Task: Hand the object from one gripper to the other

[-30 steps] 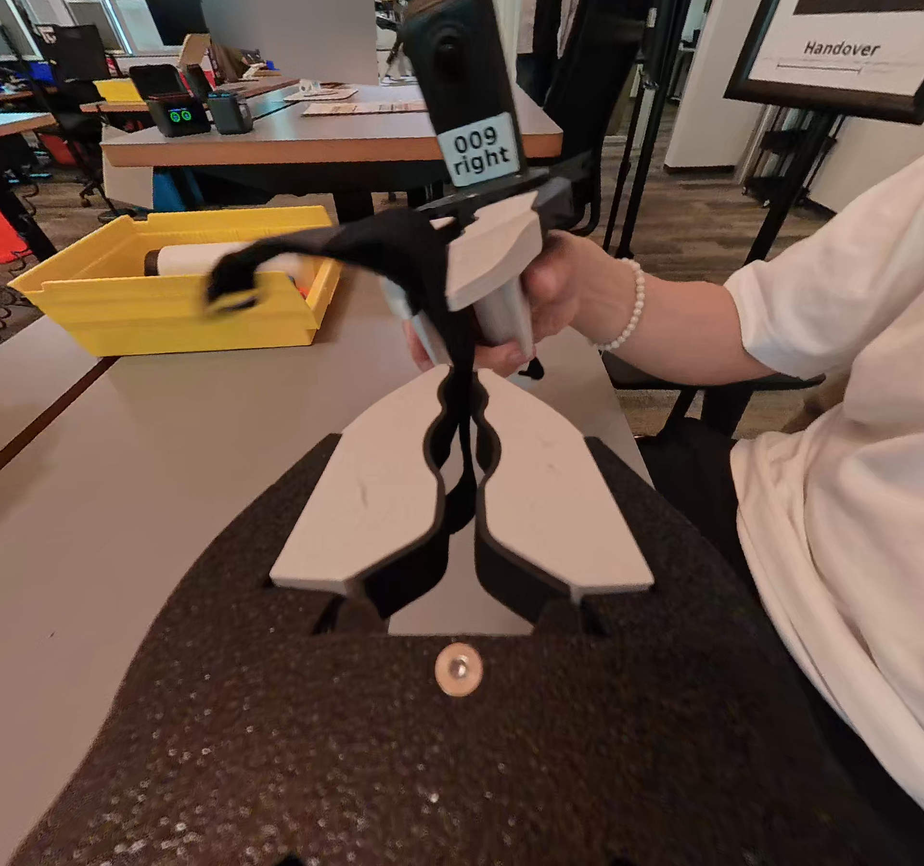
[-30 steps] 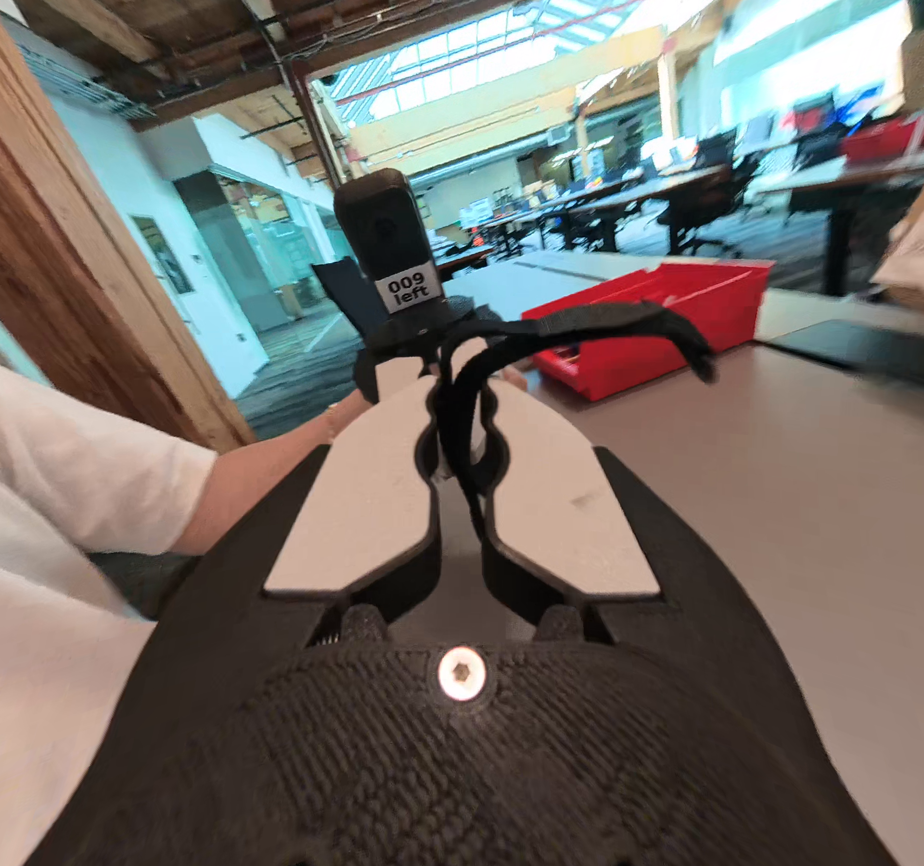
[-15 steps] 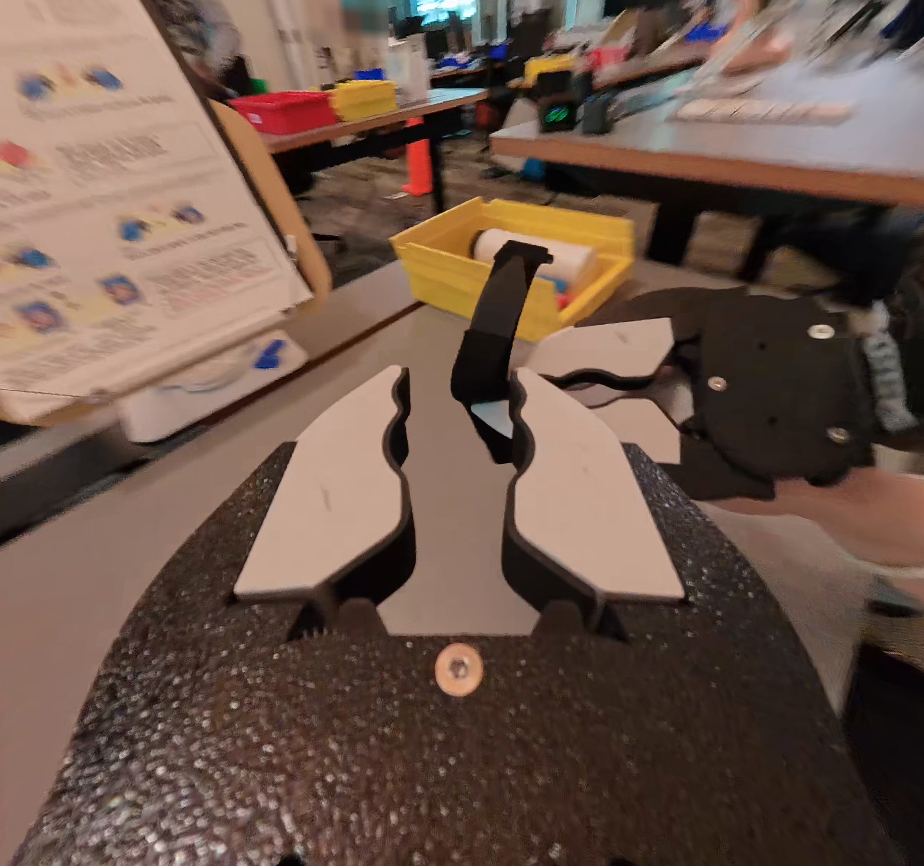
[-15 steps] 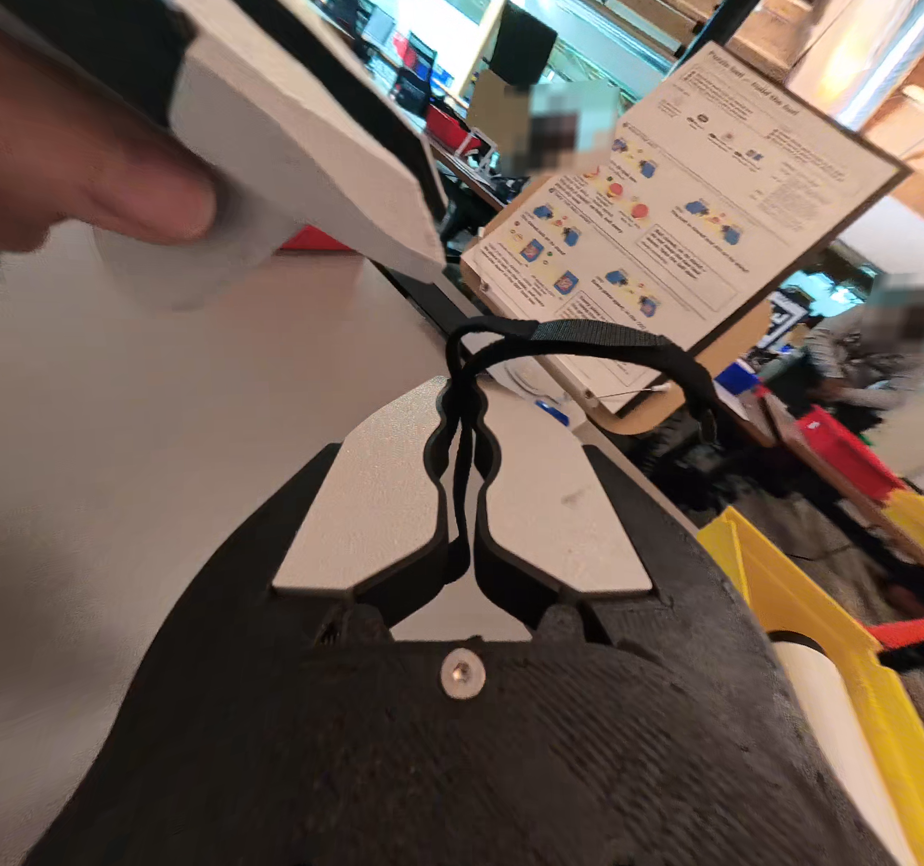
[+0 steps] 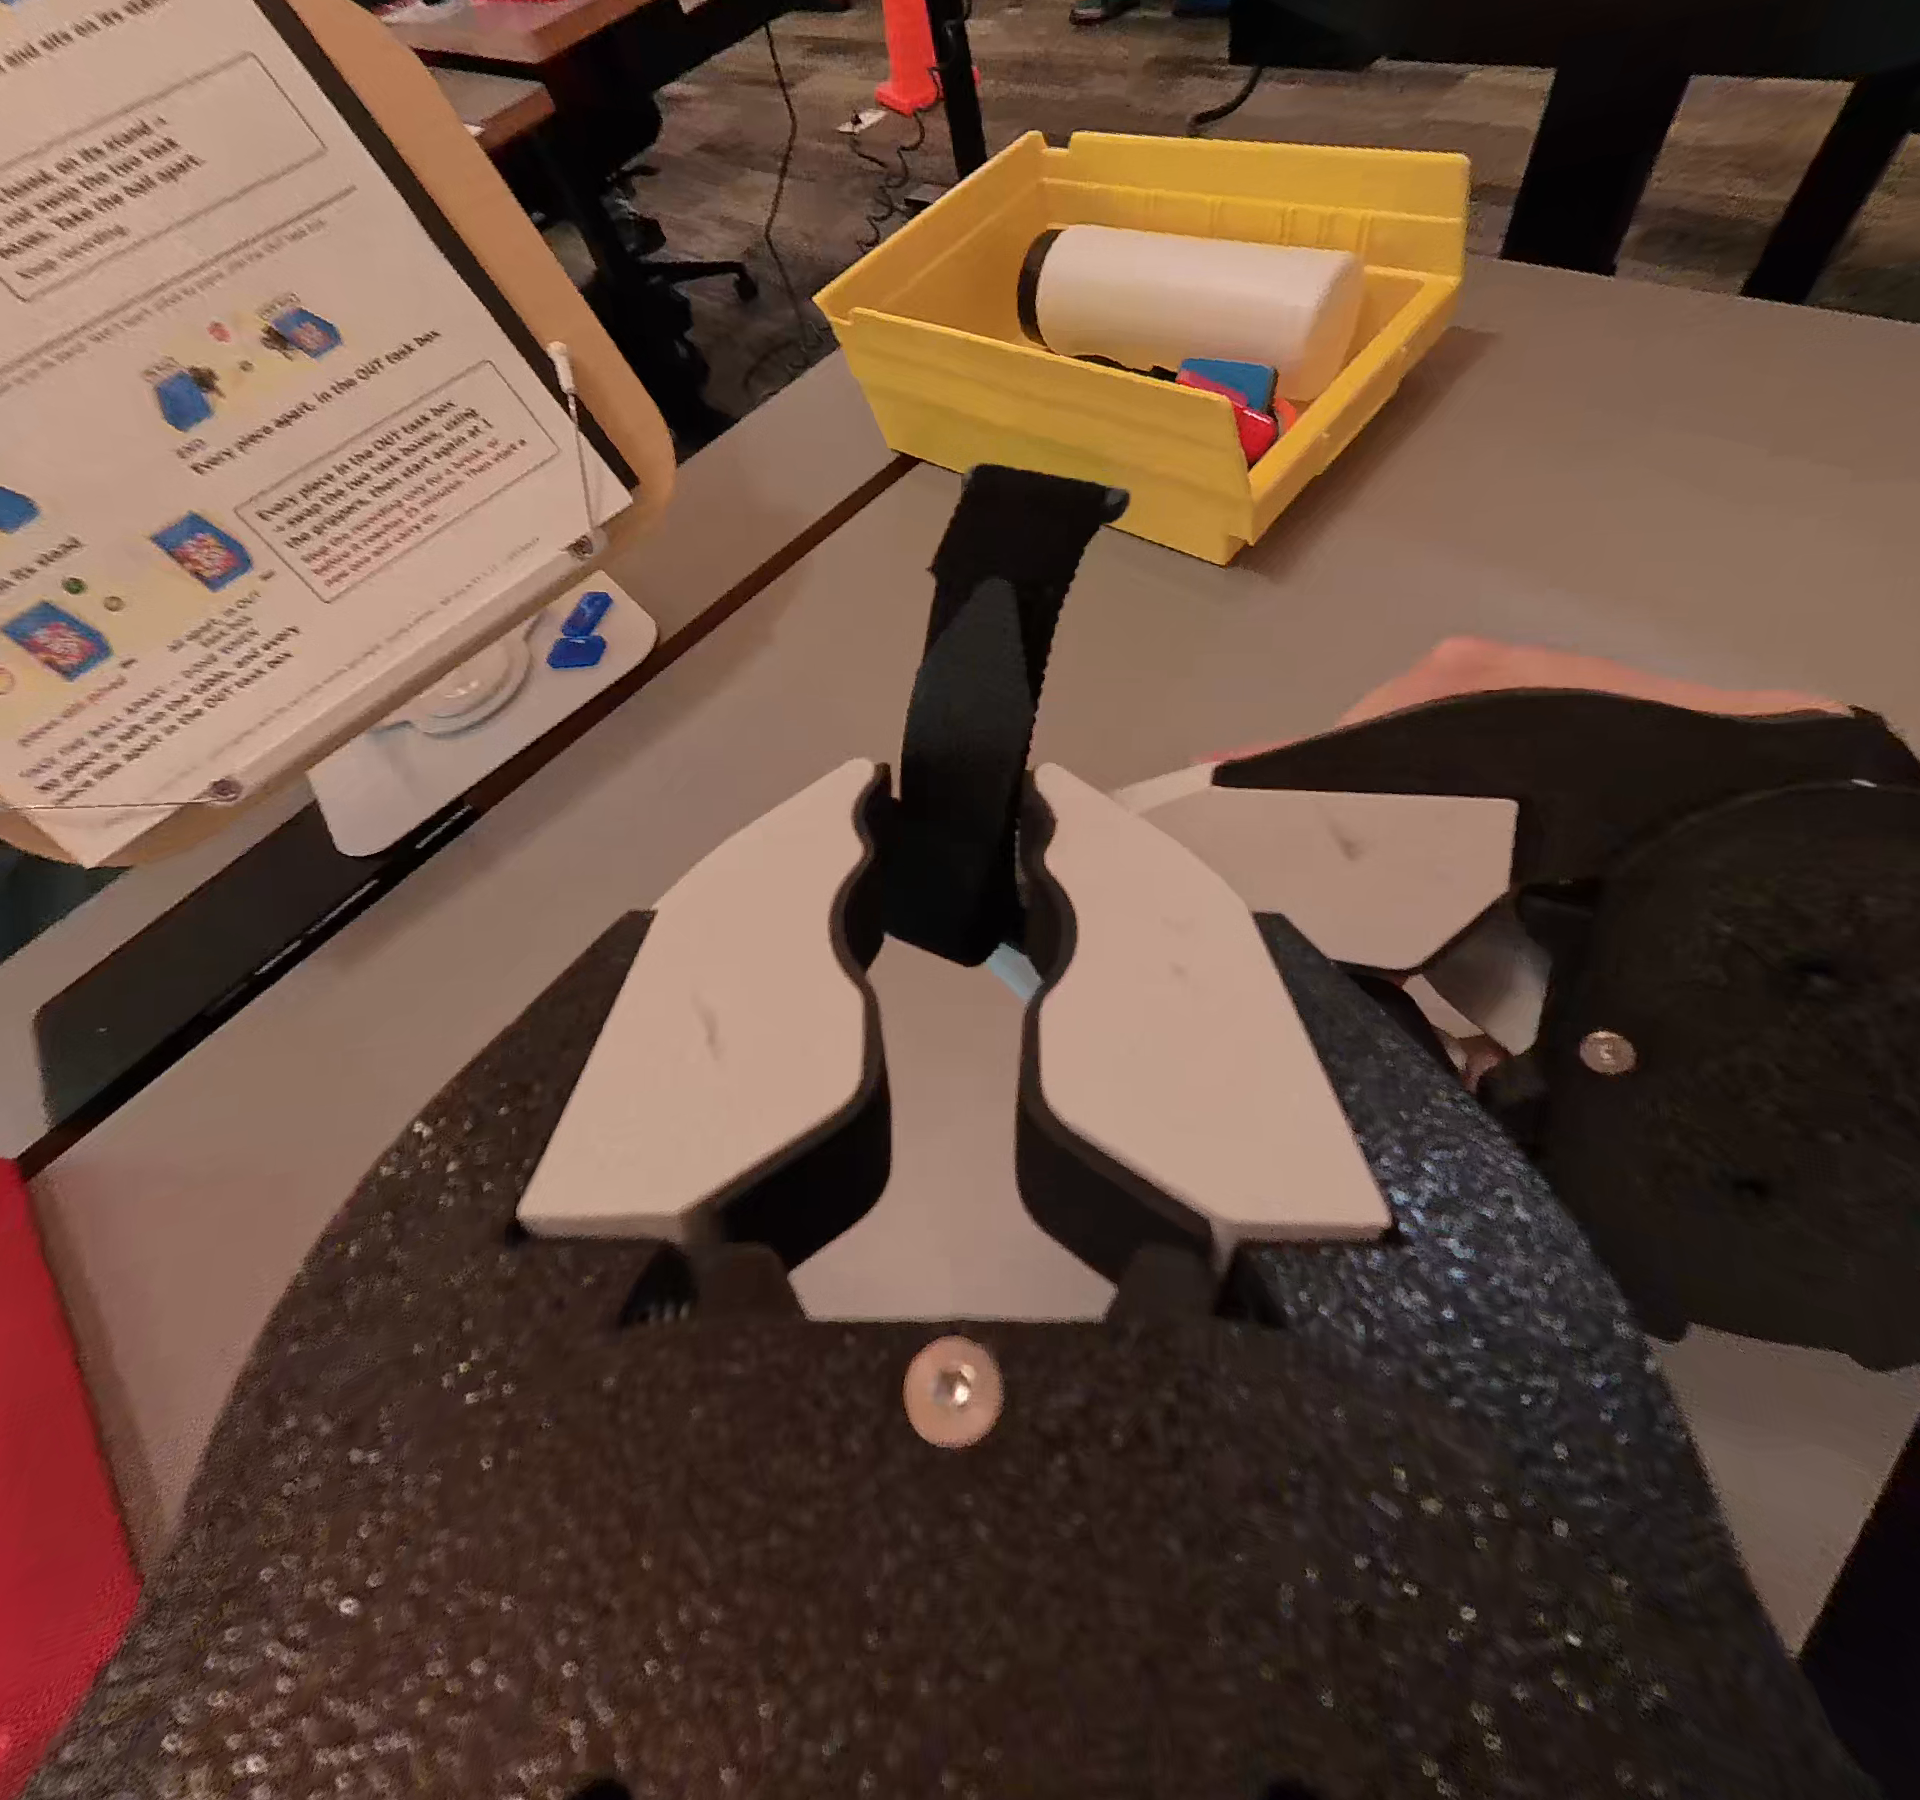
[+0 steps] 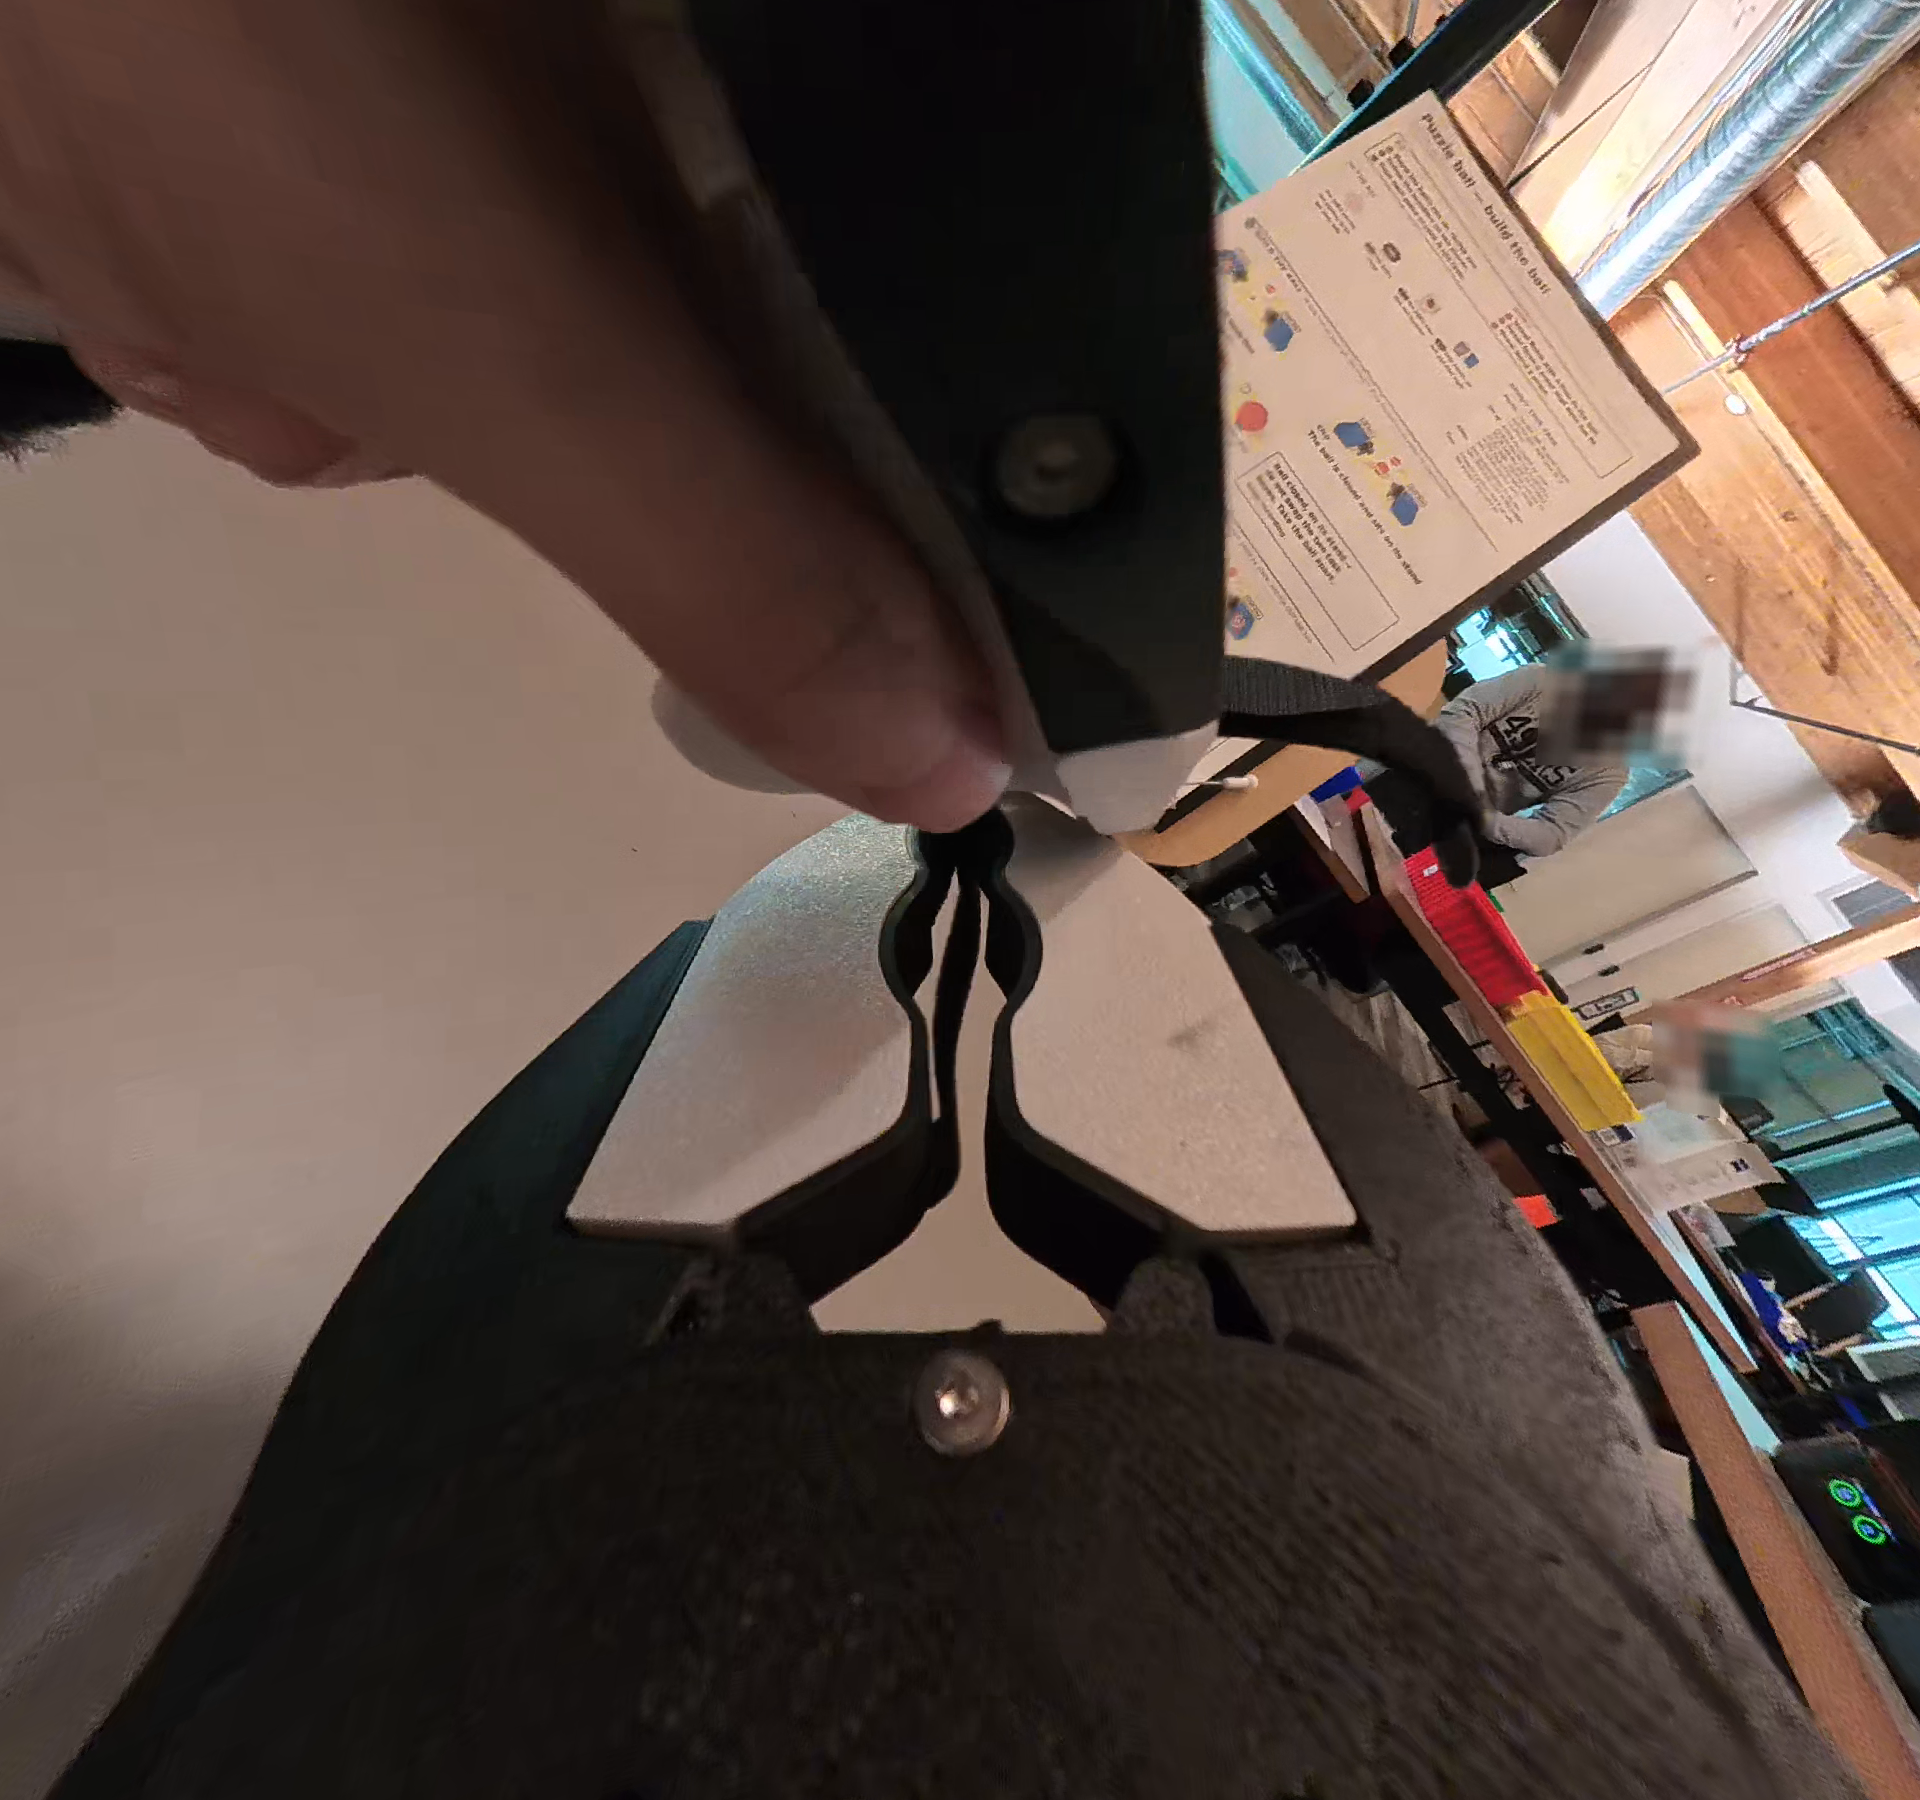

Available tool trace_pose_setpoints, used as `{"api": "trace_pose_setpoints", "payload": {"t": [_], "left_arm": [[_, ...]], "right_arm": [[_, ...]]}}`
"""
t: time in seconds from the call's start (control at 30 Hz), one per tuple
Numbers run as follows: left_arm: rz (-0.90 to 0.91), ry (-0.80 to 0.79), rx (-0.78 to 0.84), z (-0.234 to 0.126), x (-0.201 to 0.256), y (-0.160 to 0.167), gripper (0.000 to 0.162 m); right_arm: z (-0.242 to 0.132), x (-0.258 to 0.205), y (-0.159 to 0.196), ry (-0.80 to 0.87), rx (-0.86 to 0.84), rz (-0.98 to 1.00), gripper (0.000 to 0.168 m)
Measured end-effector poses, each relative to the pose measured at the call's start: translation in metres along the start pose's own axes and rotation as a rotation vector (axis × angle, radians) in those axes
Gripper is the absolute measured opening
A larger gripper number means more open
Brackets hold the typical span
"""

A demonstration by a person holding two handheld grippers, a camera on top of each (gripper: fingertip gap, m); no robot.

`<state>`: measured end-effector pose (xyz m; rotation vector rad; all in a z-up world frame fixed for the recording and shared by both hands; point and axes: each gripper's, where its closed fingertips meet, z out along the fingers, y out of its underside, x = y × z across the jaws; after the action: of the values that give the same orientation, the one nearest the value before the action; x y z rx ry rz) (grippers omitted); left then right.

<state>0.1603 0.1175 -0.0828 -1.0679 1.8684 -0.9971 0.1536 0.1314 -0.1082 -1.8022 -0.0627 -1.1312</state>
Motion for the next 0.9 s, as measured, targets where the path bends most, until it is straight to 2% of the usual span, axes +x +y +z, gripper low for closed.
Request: {"api": "trace_pose_setpoints", "payload": {"t": [0.17,0.33,0.37,0.43,0.53,0.67,0.77,0.9], "left_arm": [[0.012,0.009,0.005,0.003,0.0,0.004,0.015],[0.017,0.05,0.124,0.0,0.0,-0.001,0.006],[-0.003,0.061,0.157,-0.003,-0.004,-0.003,0.006],[-0.06,0.111,0.249,-0.011,-0.012,-0.013,0.006],[-0.113,0.259,0.405,-0.032,-0.02,-0.029,0.006],[-0.177,0.574,0.566,-0.064,-0.012,-0.042,0.005],[-0.254,0.784,0.646,-0.085,0.0,-0.048,0.005],[-0.292,0.877,0.652,-0.085,0.012,-0.045,0.005]], "right_arm": [[0.002,-0.004,0.002,-0.012,-0.015,-0.009,0.004],[0.0,-0.006,-0.003,-0.081,0.034,0.107,0.006],[-0.002,-0.007,-0.007,-0.114,0.062,0.145,0.01],[-0.009,-0.006,-0.019,-0.208,0.142,0.288,0.029],[-0.024,0.005,-0.032,-0.407,0.247,0.566,0.06],[-0.039,0.023,-0.029,-0.639,0.355,0.879,0.067],[-0.041,0.012,-0.026,-0.718,0.375,0.868,0.07],[-0.056,-0.02,-0.047,-0.886,0.428,0.779,0.067]]}}
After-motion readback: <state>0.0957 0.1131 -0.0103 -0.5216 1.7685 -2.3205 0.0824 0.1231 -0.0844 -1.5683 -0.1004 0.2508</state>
